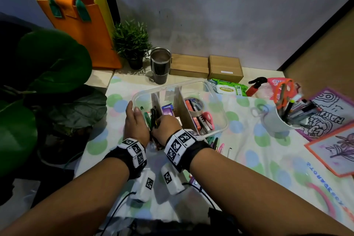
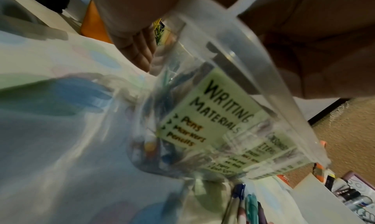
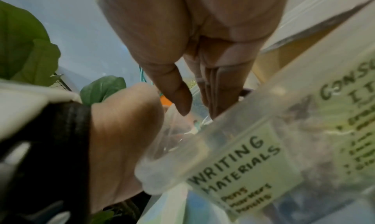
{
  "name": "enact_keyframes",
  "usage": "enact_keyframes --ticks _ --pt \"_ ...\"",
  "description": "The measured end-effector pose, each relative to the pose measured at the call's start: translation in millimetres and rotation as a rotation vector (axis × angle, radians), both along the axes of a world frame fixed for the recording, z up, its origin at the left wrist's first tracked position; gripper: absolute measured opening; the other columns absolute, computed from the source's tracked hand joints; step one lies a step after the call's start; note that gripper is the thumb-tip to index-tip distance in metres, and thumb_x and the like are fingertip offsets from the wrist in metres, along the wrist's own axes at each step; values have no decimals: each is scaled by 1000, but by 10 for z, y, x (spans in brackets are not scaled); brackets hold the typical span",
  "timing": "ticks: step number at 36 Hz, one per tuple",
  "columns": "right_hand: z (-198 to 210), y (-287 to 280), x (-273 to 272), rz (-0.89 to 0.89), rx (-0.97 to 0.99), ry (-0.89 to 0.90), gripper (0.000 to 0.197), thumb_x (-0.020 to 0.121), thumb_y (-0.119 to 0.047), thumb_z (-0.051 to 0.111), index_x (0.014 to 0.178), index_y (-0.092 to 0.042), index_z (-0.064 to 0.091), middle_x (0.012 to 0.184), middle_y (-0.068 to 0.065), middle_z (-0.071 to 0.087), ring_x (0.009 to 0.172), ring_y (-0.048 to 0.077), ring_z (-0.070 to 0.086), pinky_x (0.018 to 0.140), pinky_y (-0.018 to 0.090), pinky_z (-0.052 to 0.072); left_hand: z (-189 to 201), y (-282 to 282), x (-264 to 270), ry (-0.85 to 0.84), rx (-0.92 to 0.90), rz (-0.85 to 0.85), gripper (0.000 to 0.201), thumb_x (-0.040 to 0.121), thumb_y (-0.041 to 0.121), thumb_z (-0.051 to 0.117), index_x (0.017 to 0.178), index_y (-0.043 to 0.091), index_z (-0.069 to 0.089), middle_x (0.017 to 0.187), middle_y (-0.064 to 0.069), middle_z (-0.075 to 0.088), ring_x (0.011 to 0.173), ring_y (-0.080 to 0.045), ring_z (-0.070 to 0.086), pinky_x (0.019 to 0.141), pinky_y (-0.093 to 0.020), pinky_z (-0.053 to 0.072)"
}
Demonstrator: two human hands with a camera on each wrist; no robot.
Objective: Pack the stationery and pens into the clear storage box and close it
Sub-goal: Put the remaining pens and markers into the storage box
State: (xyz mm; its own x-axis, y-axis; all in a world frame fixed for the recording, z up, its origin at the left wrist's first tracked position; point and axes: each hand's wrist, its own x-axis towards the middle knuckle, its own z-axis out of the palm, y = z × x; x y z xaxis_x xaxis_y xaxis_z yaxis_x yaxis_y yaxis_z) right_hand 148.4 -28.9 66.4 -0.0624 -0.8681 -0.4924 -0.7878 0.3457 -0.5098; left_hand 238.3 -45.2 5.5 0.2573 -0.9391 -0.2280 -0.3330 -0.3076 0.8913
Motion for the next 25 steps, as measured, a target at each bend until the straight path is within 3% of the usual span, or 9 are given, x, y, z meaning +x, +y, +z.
enact_keyframes --ticks 2,7,11,13,15,18,23,25 --pt "8 36 -56 26 -2 15 20 87 -12 57 94 4 67 99 18 67 99 32 64 72 28 46 14 4 -7 -7 1 7 47 102 35 20 148 24 23 150 -14 38 136 -31 40 111 -38 30" --pt "5 133 -351 -84 -42 -124 19 86 -10 56 90 2 70 96 18 71 93 30 66 86 39 55 54 21 -25 -21 14 6 47 103 35 19 148 24 22 150 -14 38 136 -31 38 111 -35 28" --pt "18 205 -701 -206 -57 -244 13 85 -12 56 78 -6 65 86 17 72 83 31 70 81 44 58 55 31 -30 -26 24 2 48 102 36 18 148 25 21 147 -16 42 135 -32 40 111 -35 27" --pt "56 265 -904 -280 -95 -278 14 84 -9 55 73 -4 63 79 21 70 75 34 70 75 48 58 51 31 -31 -43 27 5 48 102 37 18 148 25 21 146 -16 44 134 -33 41 111 -36 27" --pt "80 324 -1118 -383 -115 -347 17 86 -2 55 69 -3 59 65 18 64 55 27 66 62 43 60 54 32 -28 -62 30 2 48 102 38 18 148 26 21 146 -15 43 134 -33 41 111 -37 28" --pt "73 439 -1466 -504 -140 -361 25 88 0 55 66 -11 55 58 8 58 39 11 56 40 21 48 61 37 -40 -80 30 -7 48 102 38 19 149 25 20 150 -15 38 136 -33 38 112 -37 27" --pt "-168 666 -1952 -730 -164 -258 23 86 -2 54 64 -9 51 58 10 55 46 20 51 39 20 44 53 28 -47 -98 30 -1 48 102 37 21 148 23 20 145 -18 43 132 -36 42 109 -37 30" --pt "-339 784 -2064 -788 -78 -211 21 84 -1 53 64 -5 50 57 14 55 47 23 52 48 26 48 45 21 -45 -101 29 3 49 102 38 22 148 23 20 143 -19 46 131 -36 44 109 -38 30"
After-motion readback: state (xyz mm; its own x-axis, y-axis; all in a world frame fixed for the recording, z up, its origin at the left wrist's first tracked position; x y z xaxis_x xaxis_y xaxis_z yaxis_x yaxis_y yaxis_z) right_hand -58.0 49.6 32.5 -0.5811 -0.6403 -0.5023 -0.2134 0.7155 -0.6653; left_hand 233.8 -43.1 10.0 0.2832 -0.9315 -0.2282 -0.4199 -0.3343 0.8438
